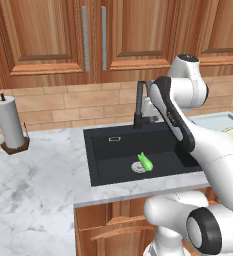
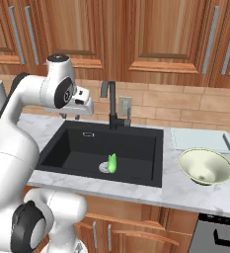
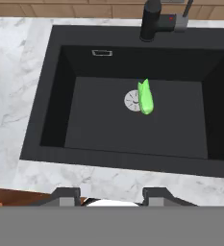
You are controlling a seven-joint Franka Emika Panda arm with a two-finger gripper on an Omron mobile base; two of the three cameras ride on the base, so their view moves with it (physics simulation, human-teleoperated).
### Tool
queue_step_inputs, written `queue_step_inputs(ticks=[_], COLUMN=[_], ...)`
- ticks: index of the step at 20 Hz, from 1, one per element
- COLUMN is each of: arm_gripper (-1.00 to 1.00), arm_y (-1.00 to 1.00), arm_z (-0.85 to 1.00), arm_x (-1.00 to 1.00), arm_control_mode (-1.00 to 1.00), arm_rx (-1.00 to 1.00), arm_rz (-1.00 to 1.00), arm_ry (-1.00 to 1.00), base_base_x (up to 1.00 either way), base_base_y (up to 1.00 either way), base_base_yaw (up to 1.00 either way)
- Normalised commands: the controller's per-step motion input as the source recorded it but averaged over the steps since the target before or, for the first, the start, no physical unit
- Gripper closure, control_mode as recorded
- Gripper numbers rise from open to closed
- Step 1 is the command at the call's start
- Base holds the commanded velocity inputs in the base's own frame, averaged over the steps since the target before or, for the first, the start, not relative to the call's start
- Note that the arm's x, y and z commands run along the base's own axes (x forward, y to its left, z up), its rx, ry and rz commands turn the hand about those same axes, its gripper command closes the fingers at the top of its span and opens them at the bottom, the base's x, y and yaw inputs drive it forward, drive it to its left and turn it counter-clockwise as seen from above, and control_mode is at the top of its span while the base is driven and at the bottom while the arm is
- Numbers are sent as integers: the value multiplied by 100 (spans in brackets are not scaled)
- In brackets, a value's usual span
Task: Pick the corn from the sink and place it in the bowl. Then pick the bowl and place it in the microwave. Then close the microwave door and press the start button.
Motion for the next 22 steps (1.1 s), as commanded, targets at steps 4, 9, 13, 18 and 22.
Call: queue_step_inputs(ticks=[4, 9, 13, 18, 22], arm_gripper=[-100, -100, -100, -100, -100], arm_y=[2, 29, 0, 0, -1], arm_z=[-9, -47, -72, -84, -70], arm_x=[-16, -27, -13, 0, 2], arm_control_mode=[-100, -100, -100, -100, -100], arm_rx=[-1, -10, -11, -12, -1], arm_rz=[0, 0, 0, 0, 0], arm_ry=[0, 0, 0, 0, 0], base_base_x=[0, 0, 0, 0, 0], base_base_y=[0, 0, 0, 0, 0], base_base_yaw=[0, 0, 0, 0, 0])
